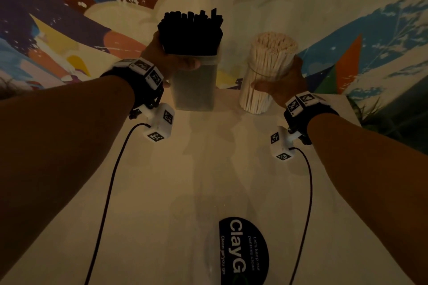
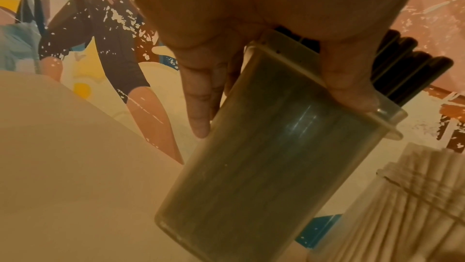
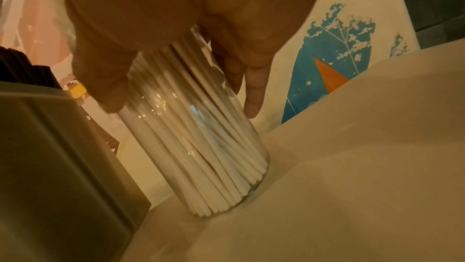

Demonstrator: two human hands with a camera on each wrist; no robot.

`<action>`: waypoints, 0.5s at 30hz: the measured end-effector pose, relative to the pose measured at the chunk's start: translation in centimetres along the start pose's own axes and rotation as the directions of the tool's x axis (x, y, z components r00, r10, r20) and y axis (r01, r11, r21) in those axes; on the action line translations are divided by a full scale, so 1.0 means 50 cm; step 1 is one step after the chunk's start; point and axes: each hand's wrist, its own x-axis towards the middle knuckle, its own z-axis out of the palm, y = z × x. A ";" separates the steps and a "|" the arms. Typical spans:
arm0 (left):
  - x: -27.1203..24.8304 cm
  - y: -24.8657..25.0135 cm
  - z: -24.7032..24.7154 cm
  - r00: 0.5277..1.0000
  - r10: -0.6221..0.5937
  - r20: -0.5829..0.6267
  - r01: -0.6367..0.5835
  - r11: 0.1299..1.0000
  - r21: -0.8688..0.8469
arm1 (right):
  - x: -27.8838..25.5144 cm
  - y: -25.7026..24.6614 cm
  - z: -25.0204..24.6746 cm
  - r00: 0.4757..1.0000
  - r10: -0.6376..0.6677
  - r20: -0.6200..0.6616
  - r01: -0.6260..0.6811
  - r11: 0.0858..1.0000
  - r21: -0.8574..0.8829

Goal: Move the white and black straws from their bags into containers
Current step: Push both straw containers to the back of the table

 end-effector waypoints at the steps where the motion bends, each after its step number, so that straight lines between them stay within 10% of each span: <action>1: 0.001 -0.002 0.000 1.000 0.005 0.001 -0.005 1.000 0.001 | 0.000 0.000 0.000 1.000 0.001 0.003 -0.001 1.000 0.007; 15: 0.014 -0.021 0.000 0.997 0.062 -0.036 -0.062 0.998 -0.018 | -0.017 0.035 0.002 0.988 0.113 0.108 -0.112 0.994 -0.017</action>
